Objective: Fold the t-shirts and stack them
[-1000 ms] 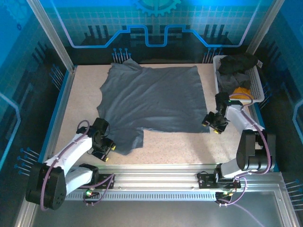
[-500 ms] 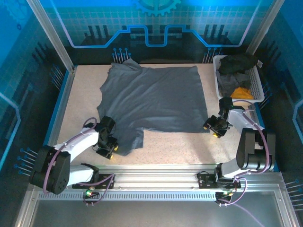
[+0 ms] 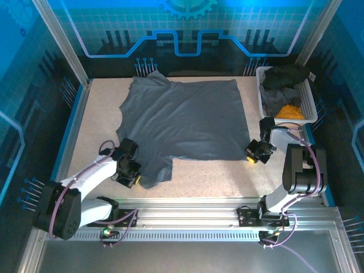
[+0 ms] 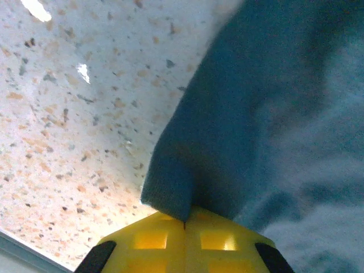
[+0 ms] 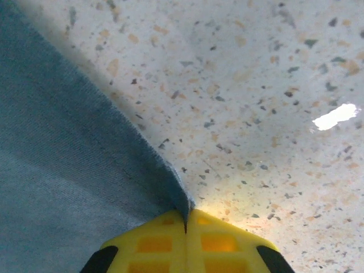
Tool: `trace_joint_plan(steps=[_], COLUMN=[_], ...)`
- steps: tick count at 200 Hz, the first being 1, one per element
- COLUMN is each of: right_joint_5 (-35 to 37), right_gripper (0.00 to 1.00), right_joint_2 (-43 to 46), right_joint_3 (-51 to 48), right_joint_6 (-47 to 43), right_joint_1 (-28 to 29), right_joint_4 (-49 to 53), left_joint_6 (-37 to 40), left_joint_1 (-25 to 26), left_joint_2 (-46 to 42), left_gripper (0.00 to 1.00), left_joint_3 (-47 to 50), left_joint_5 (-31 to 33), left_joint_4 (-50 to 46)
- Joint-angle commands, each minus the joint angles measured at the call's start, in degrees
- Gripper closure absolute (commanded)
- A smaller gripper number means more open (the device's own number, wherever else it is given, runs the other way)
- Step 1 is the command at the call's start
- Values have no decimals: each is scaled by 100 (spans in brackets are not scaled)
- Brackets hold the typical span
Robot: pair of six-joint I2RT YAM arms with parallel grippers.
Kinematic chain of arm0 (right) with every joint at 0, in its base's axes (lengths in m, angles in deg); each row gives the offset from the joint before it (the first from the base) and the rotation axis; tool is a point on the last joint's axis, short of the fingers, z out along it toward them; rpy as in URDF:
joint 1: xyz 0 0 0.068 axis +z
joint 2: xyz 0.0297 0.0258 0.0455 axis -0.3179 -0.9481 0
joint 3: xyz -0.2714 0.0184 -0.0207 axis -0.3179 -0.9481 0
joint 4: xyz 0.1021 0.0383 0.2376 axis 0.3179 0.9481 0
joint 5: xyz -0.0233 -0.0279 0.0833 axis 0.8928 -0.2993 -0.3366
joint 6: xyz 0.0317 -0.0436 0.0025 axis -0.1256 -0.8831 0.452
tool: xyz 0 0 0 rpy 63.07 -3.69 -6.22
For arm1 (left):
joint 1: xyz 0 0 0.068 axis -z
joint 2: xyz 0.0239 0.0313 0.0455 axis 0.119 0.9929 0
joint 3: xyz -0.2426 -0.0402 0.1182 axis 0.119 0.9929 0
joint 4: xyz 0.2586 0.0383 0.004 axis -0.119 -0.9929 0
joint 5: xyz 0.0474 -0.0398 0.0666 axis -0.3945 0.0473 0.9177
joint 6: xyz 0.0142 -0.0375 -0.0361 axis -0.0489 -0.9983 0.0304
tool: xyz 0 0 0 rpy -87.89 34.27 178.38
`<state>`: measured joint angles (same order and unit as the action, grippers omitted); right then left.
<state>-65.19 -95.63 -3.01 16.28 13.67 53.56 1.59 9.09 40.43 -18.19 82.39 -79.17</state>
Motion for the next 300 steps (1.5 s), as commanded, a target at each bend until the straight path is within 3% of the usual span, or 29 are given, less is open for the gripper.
trace_joint_plan(steps=[1,43,78,102,154,201,300], right_joint_5=[330,719,852,870,434,449,643], right_gripper=[100,100,100,100,100,100,100], right_joint_2=[208,1088,1158,827,-264,-1089,-2134], right_joint_3=[6,-222,25,657,2149,3126,4302], right_joint_6=[69,306,198,-6,-210,-188,-130], right_joint_1=[124,527,571,520,425,411,381], right_joint_4=[407,951,981,1058,1195,1332,1573], left_joint_6=[19,-9,141,386,843,1445,1754], left_joint_1=[34,34,29,-86,-774,-1183,-1566], left_joint_2=[-498,-1323,-1111,-560,874,2029,2911], left_gripper=[100,100,100,100,100,100,100], left_joint_3=[159,12,-649,-1376,-2611,-3634,-4555], left_joint_5=[-72,-109,155,319,3,-133,-28], left_joint_4=[-549,-1131,-673,-353,698,952,1283])
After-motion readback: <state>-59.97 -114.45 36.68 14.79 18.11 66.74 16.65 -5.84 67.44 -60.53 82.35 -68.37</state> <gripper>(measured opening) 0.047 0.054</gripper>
